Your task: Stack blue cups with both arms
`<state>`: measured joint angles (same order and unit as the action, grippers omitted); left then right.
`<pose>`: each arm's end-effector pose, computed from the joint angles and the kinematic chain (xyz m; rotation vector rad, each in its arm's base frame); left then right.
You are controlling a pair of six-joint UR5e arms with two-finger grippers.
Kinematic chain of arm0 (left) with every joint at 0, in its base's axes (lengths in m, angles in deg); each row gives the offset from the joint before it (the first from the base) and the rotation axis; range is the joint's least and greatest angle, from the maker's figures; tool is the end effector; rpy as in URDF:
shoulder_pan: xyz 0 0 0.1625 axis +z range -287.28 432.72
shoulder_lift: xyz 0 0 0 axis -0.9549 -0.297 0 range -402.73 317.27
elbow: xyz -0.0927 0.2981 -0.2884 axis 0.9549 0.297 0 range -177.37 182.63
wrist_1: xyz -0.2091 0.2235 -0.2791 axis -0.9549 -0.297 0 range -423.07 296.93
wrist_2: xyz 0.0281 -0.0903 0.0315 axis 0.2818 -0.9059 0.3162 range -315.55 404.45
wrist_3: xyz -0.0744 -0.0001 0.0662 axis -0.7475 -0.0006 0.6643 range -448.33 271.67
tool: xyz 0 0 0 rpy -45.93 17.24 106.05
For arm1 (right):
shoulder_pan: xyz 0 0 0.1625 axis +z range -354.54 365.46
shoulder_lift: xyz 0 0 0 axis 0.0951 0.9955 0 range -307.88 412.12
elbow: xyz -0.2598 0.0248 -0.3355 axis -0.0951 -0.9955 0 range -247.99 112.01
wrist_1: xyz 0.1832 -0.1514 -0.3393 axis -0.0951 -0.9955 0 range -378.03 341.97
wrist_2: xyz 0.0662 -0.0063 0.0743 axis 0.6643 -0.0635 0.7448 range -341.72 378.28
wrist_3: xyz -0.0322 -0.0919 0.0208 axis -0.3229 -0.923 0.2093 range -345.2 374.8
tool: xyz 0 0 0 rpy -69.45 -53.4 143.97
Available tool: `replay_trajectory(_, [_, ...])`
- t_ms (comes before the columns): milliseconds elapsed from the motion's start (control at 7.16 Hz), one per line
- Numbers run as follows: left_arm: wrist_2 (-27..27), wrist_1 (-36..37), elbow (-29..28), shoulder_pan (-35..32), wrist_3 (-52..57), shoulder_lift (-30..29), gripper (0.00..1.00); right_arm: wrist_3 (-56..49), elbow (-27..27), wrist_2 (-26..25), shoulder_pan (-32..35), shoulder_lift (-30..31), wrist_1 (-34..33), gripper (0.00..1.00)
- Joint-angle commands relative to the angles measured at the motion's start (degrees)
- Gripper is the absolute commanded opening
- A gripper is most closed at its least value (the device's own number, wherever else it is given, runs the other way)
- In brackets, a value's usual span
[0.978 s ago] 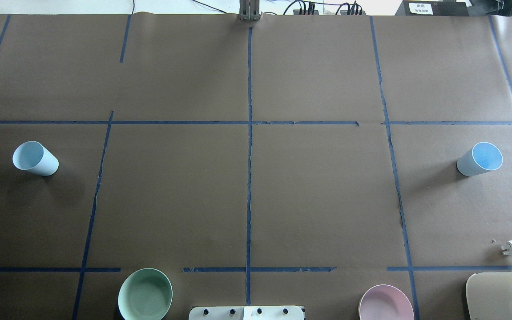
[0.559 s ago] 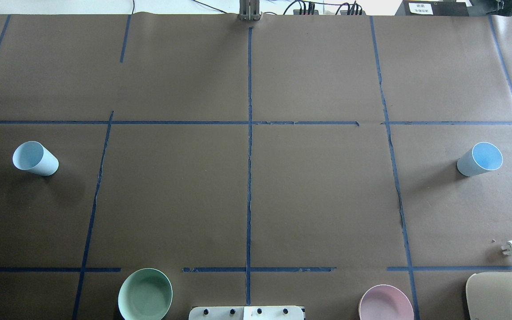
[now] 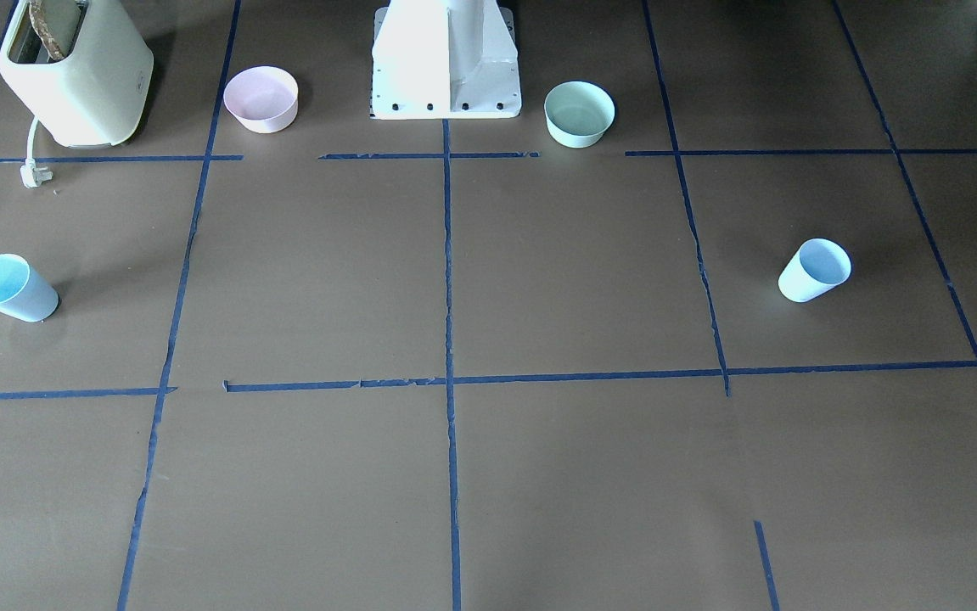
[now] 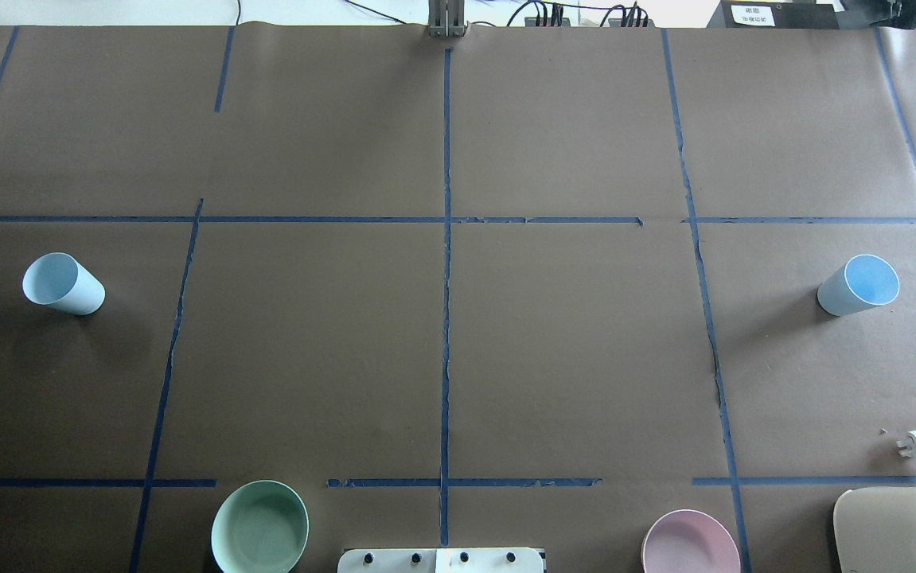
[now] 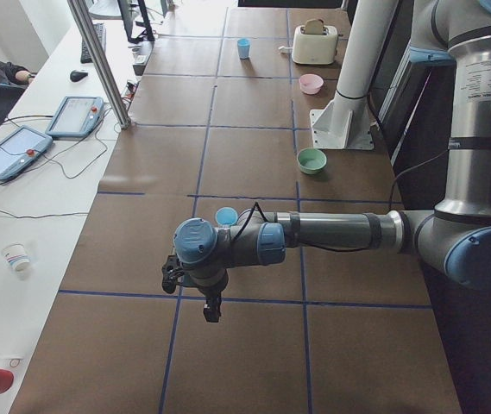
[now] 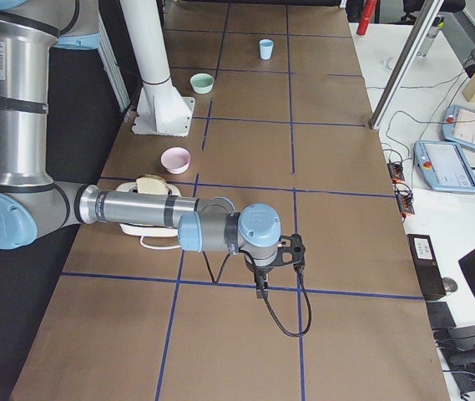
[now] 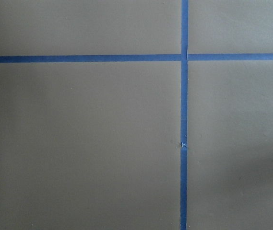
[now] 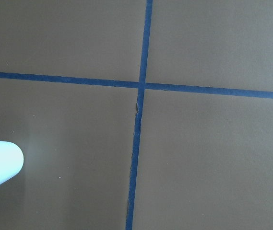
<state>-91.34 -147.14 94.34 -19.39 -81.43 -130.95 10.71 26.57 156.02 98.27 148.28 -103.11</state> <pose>-0.0792 -0.4683 0.6673 -0.0361 0.8037 0.0372 0.0816 -0.4464 0.6571 0.1046 -0.8282 -0.0450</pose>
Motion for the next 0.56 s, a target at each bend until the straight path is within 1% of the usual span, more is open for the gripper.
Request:
replay_trajectory(0, [-0.1, -1.8, 0.0, 0.2, -0.1, 0.0, 1.00, 0.0, 0.1, 0.1, 0.0, -0.1, 0.0, 1.00])
replay_trajectory(140, [0.1, -4.2, 1.8, 2.5, -3.9, 0.0, 1.00, 0.0, 0.9, 0.1, 0.0, -0.2, 0.1, 1.00])
replay_trajectory(279, [0.1, -6.1, 5.4, 6.6, -13.4, 0.4, 1.00, 0.0, 3.1, -0.1, 0.0, -0.2, 0.1, 1.00])
replay_trajectory(419, [0.0, -9.6, 7.3, 9.3, -19.4, 0.8, 1.00, 0.0, 4.6, -0.2, 0.0, -0.2, 0.0, 1.00])
